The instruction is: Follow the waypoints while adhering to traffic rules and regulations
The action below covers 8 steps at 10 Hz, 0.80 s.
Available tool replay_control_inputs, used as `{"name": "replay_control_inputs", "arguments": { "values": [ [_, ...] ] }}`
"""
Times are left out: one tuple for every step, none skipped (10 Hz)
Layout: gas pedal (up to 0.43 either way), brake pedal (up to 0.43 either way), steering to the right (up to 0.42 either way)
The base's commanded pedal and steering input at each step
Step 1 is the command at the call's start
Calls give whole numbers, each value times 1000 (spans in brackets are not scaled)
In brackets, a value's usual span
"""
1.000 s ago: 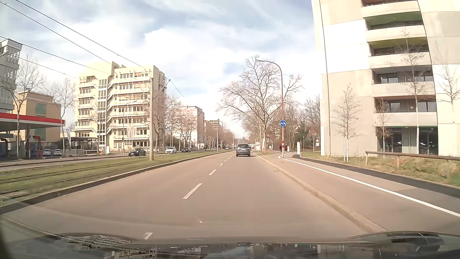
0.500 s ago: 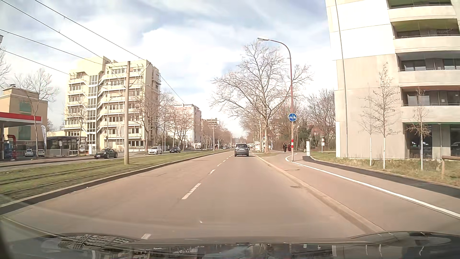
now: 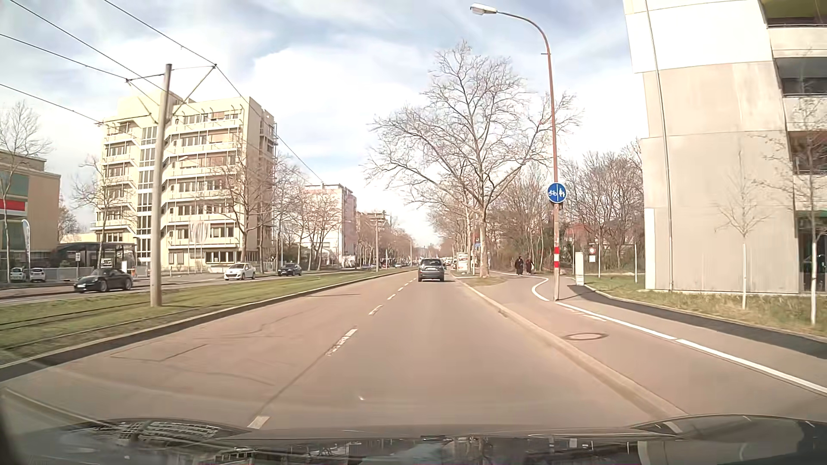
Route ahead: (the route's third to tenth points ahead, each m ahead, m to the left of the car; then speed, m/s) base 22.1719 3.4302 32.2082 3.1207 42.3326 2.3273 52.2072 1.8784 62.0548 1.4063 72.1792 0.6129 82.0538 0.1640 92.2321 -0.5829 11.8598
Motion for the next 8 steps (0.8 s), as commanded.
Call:
{"name": "replay_control_inputs", "arguments": {
  "values": [
    [79, 0, 4],
    [79, 0, 4],
    [79, 0, 5],
    [79, 0, 4],
    [79, 0, 4],
    [79, 0, 4],
    [79, 0, 4],
    [79, 0, 4]
  ]
}}
